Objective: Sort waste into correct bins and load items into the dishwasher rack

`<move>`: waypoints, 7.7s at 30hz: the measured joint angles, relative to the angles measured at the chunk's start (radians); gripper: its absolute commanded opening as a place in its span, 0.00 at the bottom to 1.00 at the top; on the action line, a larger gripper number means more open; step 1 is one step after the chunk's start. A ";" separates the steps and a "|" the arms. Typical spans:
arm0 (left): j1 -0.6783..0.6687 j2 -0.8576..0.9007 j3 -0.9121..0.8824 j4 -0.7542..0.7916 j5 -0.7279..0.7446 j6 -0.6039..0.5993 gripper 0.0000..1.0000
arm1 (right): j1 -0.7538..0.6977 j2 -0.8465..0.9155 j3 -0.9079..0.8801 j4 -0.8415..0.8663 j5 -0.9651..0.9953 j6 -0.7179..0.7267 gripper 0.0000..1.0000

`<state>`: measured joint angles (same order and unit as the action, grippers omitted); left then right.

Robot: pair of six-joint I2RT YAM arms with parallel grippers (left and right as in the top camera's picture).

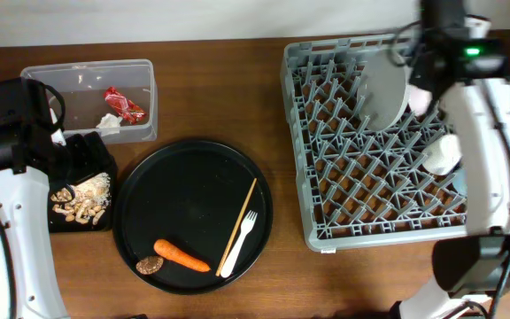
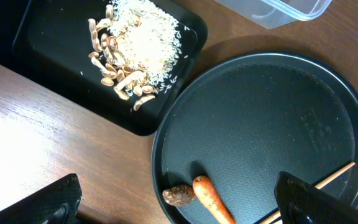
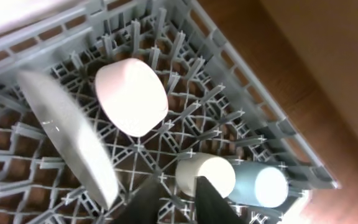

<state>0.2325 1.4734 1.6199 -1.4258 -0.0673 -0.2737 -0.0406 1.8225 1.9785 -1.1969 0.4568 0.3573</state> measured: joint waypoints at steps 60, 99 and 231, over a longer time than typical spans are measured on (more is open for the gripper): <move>-0.031 0.000 -0.003 0.001 0.000 0.000 0.99 | 0.461 -0.113 -0.189 -0.294 -0.813 -0.091 0.99; -0.031 0.000 -0.010 0.001 0.000 0.000 0.99 | 0.927 0.088 -0.743 0.428 -0.498 0.482 0.54; -0.031 0.000 -0.011 0.001 0.000 0.000 0.99 | 0.396 0.125 -0.430 0.022 -0.483 -0.195 0.39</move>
<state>0.2020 1.4734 1.6089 -1.4250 -0.0673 -0.2741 0.3550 1.9476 1.5490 -1.1751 -0.0261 0.1627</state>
